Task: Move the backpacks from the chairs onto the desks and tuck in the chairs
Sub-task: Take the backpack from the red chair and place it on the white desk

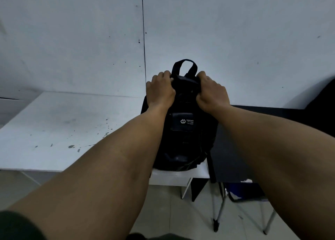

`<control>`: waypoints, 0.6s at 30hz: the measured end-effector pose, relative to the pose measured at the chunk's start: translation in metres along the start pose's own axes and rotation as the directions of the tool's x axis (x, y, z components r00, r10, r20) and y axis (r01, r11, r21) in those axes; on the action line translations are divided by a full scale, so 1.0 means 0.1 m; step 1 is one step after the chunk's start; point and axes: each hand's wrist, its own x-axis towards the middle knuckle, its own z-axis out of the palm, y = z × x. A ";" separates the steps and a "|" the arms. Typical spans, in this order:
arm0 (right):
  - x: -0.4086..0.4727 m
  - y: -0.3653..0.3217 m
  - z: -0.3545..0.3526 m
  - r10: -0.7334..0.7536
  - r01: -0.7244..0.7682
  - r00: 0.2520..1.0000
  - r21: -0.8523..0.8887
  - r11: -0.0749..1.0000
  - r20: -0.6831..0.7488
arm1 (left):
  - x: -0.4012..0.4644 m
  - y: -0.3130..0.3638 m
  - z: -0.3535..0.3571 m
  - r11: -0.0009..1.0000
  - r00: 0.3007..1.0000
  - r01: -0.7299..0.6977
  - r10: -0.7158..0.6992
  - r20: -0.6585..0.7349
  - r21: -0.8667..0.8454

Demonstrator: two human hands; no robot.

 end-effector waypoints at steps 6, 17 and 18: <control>0.44 0.21 0.24 -0.006 0.005 0.999 0.029 1.000 0.032 | 0.33 -0.02 0.34 1.000 1.000 0.020 -0.020 0.020 0.021; 1.51 0.41 0.76 0.003 -0.005 0.999 0.037 0.999 0.054 | 1.29 -0.30 1.04 1.000 0.998 -0.007 0.005 0.057 0.029; 1.59 0.45 0.80 0.003 -0.005 0.999 0.032 0.999 0.054 | 1.37 -0.31 1.10 1.000 0.998 -0.015 0.013 0.058 0.023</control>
